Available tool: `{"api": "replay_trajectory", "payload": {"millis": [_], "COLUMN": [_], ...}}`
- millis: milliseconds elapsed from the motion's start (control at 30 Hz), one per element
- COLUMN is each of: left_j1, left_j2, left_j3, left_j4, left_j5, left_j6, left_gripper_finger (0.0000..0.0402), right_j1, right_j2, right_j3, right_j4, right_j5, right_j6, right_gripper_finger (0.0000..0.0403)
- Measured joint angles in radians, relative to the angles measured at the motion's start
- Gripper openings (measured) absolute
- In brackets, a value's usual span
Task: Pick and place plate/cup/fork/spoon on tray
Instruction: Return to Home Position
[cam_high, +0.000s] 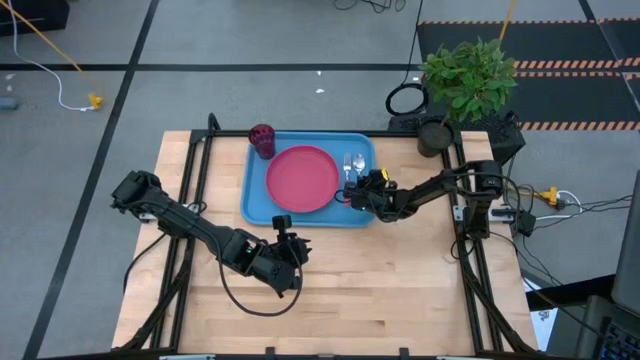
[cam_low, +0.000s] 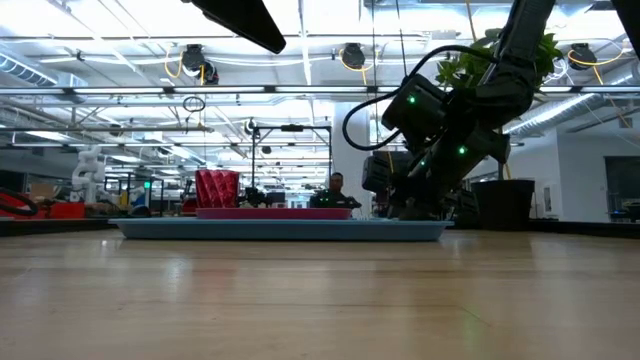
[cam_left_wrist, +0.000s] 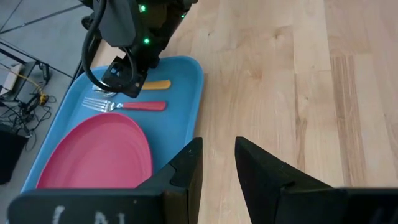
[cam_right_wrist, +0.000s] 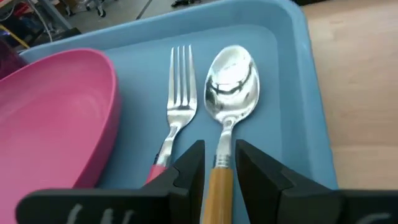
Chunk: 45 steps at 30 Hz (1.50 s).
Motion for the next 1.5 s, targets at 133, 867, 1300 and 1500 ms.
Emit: {"api": "replay_trajectory", "payload": {"millis": [133,867,1300,1500], "left_j1": [0.000,-0.018,-0.037,-0.043], "left_j2": [0.000,-0.073,-0.246,-0.366], "left_j3": [0.000,0.000,-0.190,-0.403], "left_j4": [0.000,-0.083,-0.242,0.068], "left_j5": [0.000,-0.031,-0.082,-0.082], "left_j6": [0.000,-0.043,-0.298,-0.154], "left_gripper_finger": [0.0097,0.0097,0.0067,0.0007], "right_j1": [0.014,0.199,0.203,0.203], "right_j2": [-0.023,-0.670,-1.002,-1.075], "right_j3": [-0.003,-0.108,-0.355,-0.479], "right_j4": [-0.008,-0.030,0.070,0.136], "right_j5": [-0.016,-0.575,-0.638,-0.738], "right_j6": [-0.027,-1.141,-1.203,-1.208], "right_gripper_finger": [0.0084,0.0065,0.0002,0.0001]}}
